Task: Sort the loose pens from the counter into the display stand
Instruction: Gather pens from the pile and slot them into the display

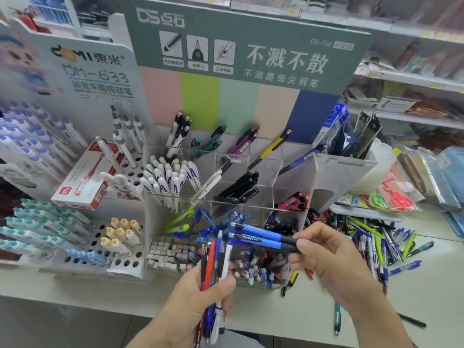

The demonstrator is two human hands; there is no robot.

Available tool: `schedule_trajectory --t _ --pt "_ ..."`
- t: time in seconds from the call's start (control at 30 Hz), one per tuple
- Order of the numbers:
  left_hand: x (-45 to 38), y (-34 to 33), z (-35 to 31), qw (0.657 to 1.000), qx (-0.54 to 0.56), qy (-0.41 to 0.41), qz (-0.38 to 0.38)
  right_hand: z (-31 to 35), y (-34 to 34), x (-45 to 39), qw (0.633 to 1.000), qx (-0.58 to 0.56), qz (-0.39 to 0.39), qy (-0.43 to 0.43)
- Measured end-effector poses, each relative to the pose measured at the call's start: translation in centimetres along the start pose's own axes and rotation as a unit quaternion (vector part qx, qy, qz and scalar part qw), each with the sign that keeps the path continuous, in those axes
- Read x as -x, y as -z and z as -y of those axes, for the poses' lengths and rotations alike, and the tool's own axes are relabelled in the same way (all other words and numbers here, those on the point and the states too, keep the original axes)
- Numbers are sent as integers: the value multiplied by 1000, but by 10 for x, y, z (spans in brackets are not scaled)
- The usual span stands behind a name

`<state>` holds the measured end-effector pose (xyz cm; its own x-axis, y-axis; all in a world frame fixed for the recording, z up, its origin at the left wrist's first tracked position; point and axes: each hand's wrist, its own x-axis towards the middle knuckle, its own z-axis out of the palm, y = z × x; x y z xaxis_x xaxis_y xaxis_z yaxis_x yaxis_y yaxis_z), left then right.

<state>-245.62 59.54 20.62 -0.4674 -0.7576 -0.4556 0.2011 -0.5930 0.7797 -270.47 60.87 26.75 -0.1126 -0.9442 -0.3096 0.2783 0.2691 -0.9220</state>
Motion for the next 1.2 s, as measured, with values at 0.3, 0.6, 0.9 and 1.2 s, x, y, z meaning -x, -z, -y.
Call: schedule_trajectory --t 0.3,0.6,0.9,1.2 --pt "-22 -34 -43 985 75 -79 -134 -37 -68 4 990 -115 -75 -14" --pt "-24 -39 -71 984 9 -112 -140 -8 -66 -1 996 88 4 -22" --pt "-13 -41 -104 992 -104 -11 68 56 -60 -52 955 224 190 50" --pt "-24 -50 -113 982 -178 -18 63 73 -32 -58 931 271 233 74"
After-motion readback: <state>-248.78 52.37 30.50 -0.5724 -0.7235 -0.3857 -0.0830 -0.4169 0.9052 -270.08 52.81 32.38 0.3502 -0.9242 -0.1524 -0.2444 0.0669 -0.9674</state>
